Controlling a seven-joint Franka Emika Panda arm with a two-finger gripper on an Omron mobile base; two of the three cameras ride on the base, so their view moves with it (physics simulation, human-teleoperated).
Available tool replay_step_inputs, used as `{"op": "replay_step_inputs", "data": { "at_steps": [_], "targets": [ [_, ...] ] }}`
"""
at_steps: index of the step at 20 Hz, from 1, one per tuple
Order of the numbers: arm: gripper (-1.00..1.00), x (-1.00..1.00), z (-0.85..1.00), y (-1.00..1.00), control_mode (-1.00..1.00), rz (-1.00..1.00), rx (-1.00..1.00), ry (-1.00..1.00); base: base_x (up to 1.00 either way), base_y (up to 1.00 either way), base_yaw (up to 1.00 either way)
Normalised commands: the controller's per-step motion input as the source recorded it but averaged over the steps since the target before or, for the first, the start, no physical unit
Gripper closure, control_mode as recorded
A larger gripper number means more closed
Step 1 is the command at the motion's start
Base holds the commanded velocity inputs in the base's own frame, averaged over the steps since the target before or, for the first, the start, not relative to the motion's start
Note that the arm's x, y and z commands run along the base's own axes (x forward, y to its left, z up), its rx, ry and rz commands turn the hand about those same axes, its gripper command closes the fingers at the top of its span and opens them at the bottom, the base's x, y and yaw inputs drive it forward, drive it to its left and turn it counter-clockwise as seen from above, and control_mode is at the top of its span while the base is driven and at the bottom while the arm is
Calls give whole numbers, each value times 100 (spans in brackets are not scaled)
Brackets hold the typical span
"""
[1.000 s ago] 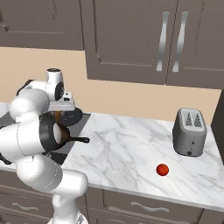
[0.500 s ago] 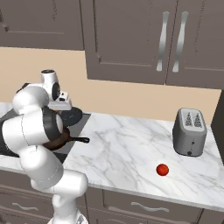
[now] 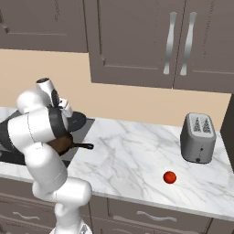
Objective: Place both pans onto different burners. Then place the tomato and the chicken drumstick on different pans.
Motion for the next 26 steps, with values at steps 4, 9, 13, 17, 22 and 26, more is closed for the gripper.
{"op": "replay_step_inputs", "data": {
  "at_steps": [4, 9, 13, 17, 22, 26],
  "targets": [
    [100, 2, 0, -2, -100, -6, -3, 0, 0, 0, 0],
    [100, 17, -12, 0, -100, -6, -3, -2, 0, 0, 0],
    [100, 30, -20, 0, -100, -7, -3, -4, 0, 0, 0],
    [100, 31, -21, 0, -100, -7, -3, -5, 0, 0, 0],
    [100, 29, -21, 0, -100, -7, -2, -4, 0, 0, 0],
    [100, 33, -19, 0, -100, -8, -2, -4, 0, 0, 0]
  ]
}}
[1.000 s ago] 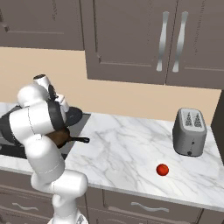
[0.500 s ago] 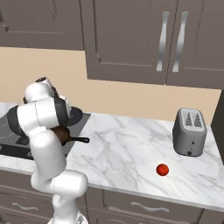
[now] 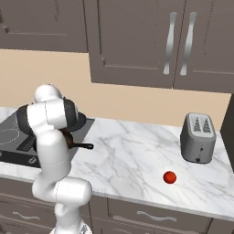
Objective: Place both pans onto different burners. Then place the tomato and the chicken drumstick on different pans.
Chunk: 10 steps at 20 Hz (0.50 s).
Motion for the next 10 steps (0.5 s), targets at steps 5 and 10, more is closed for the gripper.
{"op": "replay_step_inputs", "data": {
  "at_steps": [5, 10],
  "targets": [
    [100, 45, -22, 5, -100, -11, -1, -3, 0, 0, 0],
    [100, 48, -17, 21, -100, -13, 0, -1, 0, 0, 0]
  ]
}}
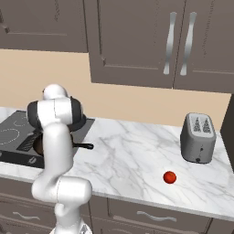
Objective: Place both pans onto different burners. Then place the tomato and the chicken drumstick on different pans.
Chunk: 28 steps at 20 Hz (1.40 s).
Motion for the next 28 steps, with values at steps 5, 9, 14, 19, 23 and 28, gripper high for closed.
{"op": "replay_step_inputs", "data": {
  "at_steps": [5, 9, 14, 19, 23, 28],
  "targets": [
    [100, 47, -21, 27, -100, -15, 0, 0, 0, 0, 0],
    [100, 41, -34, 15, -100, -15, 0, -2, 0, 0, 0],
    [100, 32, -37, 2, -100, -11, 0, -4, 0, 0, 0],
    [100, 33, -35, 0, -100, -10, 0, -4, 0, 0, 0],
    [-100, 17, -19, -2, -100, -10, 0, -1, 0, 0, 0],
    [-100, 0, 0, -19, -100, -9, 0, 0, 0, 0, 0]
  ]
}}
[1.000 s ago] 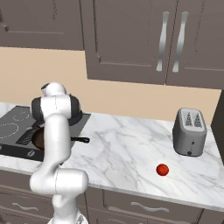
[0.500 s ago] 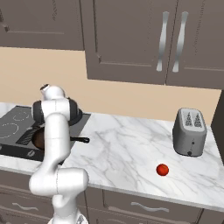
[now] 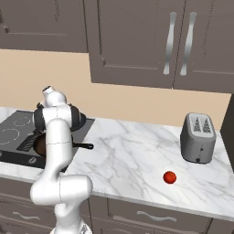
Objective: Place both pans onto different burners. Then place the tomato and the chicken drumstick on different pans.
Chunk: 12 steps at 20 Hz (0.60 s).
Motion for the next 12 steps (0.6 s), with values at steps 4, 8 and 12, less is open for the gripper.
{"op": "replay_step_inputs", "data": {
  "at_steps": [4, 8, 12],
  "targets": [
    [-100, 0, 0, -24, -100, -9, 0, 0, 0, 0, 0],
    [-100, 0, 5, -26, -100, -7, 0, 0, 0, 0, 0],
    [-100, 0, 33, -17, -100, -6, 6, 0, 0, 0, 0]
  ]
}}
